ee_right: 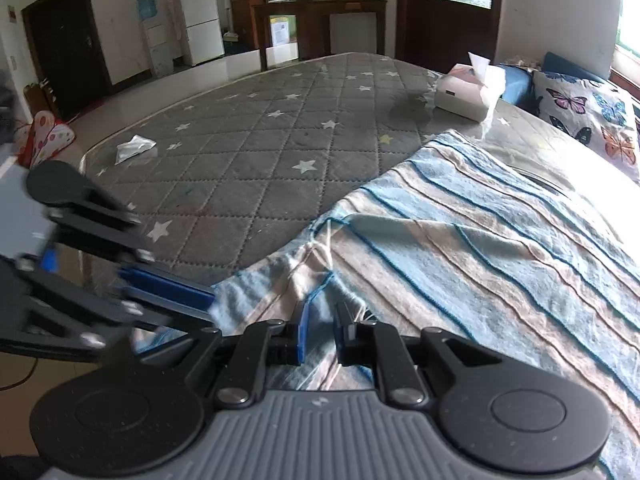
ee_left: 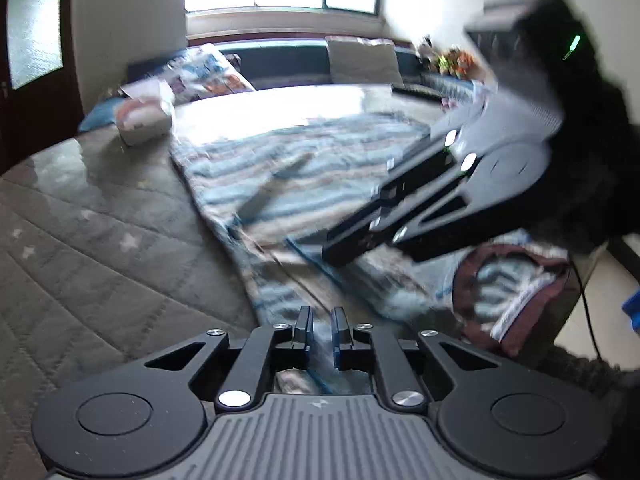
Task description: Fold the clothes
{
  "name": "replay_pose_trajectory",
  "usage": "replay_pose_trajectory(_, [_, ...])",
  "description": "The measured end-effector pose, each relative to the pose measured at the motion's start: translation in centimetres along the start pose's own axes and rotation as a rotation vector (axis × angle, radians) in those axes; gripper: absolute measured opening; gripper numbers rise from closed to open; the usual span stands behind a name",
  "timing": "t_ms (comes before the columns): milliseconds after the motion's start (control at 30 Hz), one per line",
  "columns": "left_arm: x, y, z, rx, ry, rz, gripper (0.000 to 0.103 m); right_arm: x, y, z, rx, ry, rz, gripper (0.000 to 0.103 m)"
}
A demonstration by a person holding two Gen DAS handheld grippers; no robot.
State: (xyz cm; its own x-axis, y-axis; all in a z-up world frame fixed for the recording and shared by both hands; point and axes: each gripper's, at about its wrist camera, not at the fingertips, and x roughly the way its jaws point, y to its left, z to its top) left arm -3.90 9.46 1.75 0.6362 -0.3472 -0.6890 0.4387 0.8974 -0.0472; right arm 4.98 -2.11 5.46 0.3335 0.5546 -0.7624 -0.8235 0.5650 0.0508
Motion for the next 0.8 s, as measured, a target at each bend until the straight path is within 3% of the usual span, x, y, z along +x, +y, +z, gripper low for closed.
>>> replay_pose_trajectory(300, [-1.2,-0.5,-0.3,0.022,-0.019,0.028,0.011,-2.0,2.4,-1.6,-0.122,0.046,0.06,0.012])
replay_pose_trajectory(500, [-0.1,-2.3,-0.2,0.076,0.005,-0.03,0.012,-2.3,4.1,-3.7,-0.181,0.086,0.063,0.012])
replay_pose_trajectory(700, [-0.7,-2.8,0.3,0.095,-0.028,-0.02,0.012,-3.4,4.8,-4.2,-0.213,0.056,0.059,0.012])
replay_pose_trajectory(800, [-0.1,-3.1,-0.1,0.102,-0.003,-0.032,0.012,-3.2,4.9,-4.3,-0.216,0.064,0.063,0.012])
